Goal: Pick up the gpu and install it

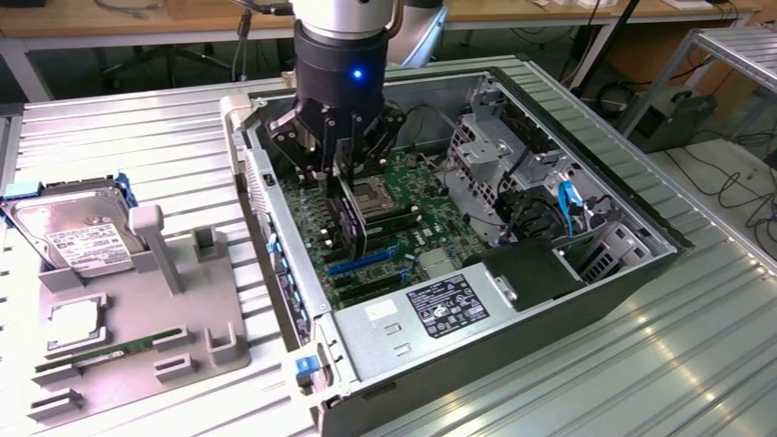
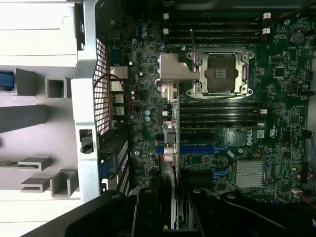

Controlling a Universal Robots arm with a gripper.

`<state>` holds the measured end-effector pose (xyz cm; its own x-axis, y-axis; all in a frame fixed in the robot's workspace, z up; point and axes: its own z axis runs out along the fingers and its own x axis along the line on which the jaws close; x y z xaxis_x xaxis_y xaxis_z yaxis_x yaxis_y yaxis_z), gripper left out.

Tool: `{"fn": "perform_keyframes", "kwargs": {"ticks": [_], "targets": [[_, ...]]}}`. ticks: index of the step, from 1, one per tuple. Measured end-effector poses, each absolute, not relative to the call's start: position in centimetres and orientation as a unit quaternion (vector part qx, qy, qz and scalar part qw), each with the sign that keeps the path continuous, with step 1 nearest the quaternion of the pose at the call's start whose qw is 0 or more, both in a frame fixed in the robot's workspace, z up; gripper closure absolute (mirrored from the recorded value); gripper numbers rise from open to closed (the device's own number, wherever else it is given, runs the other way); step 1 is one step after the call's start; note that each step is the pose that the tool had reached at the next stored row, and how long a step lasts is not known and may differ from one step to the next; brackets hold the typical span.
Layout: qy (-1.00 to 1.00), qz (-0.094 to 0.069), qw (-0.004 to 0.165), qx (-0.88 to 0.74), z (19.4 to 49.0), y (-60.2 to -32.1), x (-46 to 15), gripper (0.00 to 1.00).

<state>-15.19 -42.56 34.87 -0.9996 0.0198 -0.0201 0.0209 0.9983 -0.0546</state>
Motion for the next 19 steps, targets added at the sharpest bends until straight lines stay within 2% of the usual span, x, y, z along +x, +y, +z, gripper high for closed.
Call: {"fn": "perform_keyframes", "kwargs": {"ticks": [6,9,19], "targets": [[0.999,-0.030,0.010,0.010,34.2,-42.5,-14.6,0.73],[0.999,-0.030,0.010,0.010,33.8,-42.5,-11.8,0.73],[0.999,-0.030,0.010,0.010,32.8,-42.5,-7.9,0.73]]}}
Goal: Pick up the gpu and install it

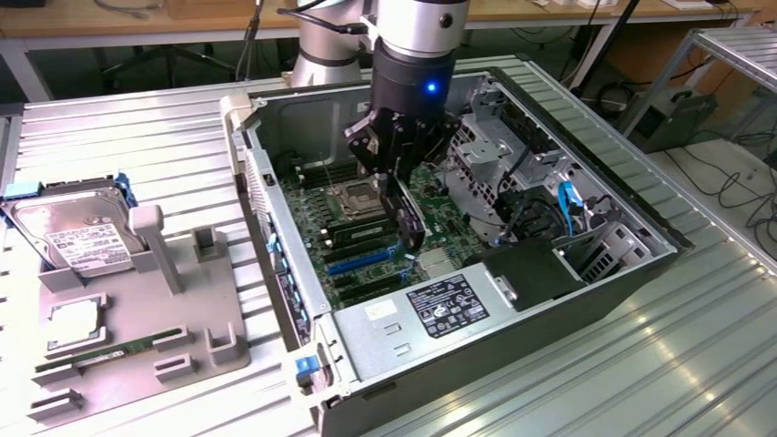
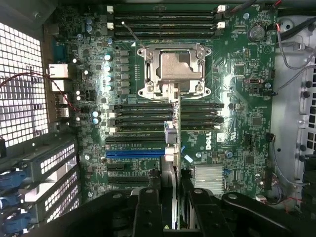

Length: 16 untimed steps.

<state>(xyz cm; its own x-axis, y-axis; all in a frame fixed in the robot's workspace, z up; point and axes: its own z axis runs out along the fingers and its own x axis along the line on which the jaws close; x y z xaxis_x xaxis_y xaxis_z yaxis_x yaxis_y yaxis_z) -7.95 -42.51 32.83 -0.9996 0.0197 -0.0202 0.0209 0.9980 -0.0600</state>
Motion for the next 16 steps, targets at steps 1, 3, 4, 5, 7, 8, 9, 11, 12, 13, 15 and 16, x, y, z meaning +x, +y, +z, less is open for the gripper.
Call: {"fn": "perform_keyframes", "kwargs": {"ticks": [1,3,4,5,7,8,9,11,12,13,15,16], "targets": [[0.999,-0.030,0.010,0.010,32.83,-42.51,-7.90,0.73],[0.999,-0.030,0.010,0.010,32.83,-42.50,-7.80,0.73],[0.999,-0.030,0.010,0.010,32.83,-42.50,-7.75,0.73],[0.999,-0.030,0.010,0.010,32.83,-42.50,-7.66,0.73],[0.999,-0.030,0.010,0.010,32.83,-42.50,-7.53,0.73],[0.999,-0.030,0.010,0.010,32.83,-42.50,-7.46,0.73],[0.999,-0.030,0.010,0.010,32.83,-42.50,-7.39,0.73],[0.999,-0.030,0.010,0.010,32.83,-42.50,-7.25,0.73],[0.999,-0.030,0.010,0.010,32.83,-42.50,-7.18,0.73],[0.999,-0.030,0.010,0.010,32.83,-42.50,-7.12,0.73],[0.999,-0.030,0.010,0.010,32.83,-42.50,-6.98,0.73],[0.999,-0.030,0.010,0.010,32.83,-42.50,-6.90,0.73]]}}
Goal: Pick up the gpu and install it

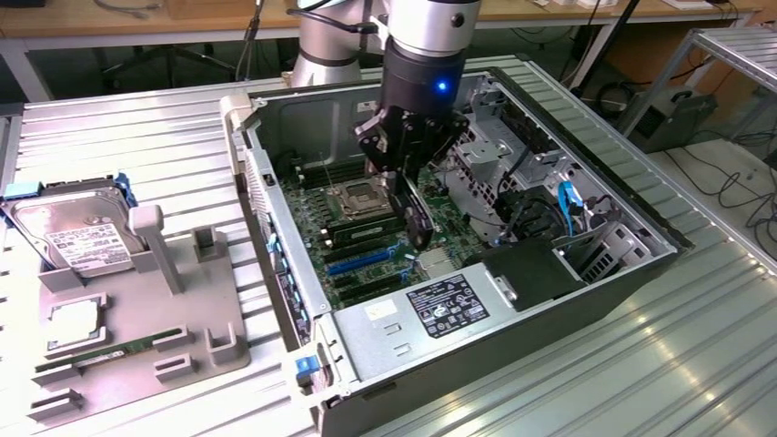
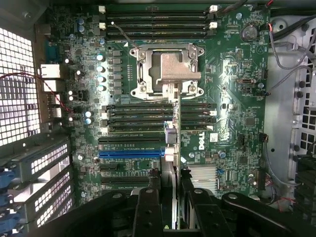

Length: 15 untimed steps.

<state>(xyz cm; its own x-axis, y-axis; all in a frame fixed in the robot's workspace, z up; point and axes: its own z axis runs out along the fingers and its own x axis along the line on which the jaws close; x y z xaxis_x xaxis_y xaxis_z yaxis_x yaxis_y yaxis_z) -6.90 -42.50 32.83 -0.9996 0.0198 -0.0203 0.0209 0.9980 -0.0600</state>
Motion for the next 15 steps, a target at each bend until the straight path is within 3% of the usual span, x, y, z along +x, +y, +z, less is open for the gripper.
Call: {"fn": "perform_keyframes", "kwargs": {"ticks": [15], "targets": [[0.999,-0.030,0.010,0.010,32.83,-42.50,-6.75,0.73]]}}
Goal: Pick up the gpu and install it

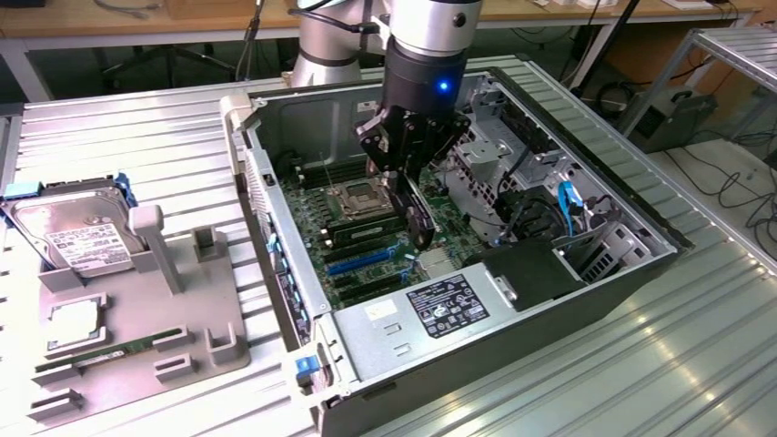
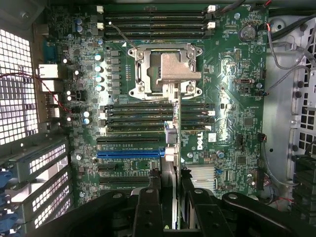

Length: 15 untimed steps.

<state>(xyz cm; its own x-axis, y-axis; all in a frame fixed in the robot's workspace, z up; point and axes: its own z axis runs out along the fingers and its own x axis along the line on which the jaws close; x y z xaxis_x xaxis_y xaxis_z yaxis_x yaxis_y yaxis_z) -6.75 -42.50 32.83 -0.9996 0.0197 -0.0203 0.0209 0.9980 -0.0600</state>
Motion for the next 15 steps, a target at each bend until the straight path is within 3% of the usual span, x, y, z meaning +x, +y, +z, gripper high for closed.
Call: {"fn": "perform_keyframes", "kwargs": {"ticks": [15], "targets": [[0.999,-0.030,0.011,-0.035,32.83,-42.50,-6.73,0.73]]}}
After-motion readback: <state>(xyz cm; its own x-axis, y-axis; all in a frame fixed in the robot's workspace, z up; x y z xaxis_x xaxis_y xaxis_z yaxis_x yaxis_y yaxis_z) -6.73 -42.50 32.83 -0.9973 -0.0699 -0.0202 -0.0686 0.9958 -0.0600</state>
